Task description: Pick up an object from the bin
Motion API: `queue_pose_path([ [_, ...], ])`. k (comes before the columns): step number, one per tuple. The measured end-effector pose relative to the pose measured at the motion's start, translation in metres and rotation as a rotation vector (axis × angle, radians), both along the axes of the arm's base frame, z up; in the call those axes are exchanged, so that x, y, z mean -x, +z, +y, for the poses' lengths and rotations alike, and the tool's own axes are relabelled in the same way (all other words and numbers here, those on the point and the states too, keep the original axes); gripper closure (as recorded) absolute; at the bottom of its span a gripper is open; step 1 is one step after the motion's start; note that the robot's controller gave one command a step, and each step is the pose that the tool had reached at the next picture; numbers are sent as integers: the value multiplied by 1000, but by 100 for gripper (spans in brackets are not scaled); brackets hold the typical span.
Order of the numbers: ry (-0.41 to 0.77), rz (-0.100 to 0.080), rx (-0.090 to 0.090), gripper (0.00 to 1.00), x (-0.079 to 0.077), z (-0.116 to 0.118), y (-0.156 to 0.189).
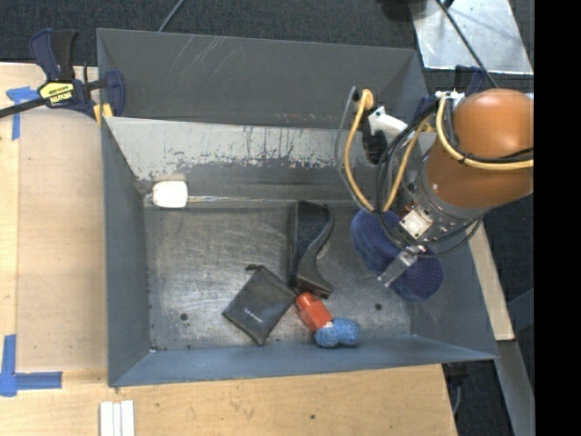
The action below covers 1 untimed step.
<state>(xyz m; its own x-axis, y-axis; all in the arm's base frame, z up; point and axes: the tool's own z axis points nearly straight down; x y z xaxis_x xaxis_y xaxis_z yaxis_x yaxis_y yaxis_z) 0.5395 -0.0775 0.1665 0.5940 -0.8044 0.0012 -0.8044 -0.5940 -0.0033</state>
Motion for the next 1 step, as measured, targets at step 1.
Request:
queue_pose_path([
  [1, -6, 2, -2, 100, 0, 0, 2],
])
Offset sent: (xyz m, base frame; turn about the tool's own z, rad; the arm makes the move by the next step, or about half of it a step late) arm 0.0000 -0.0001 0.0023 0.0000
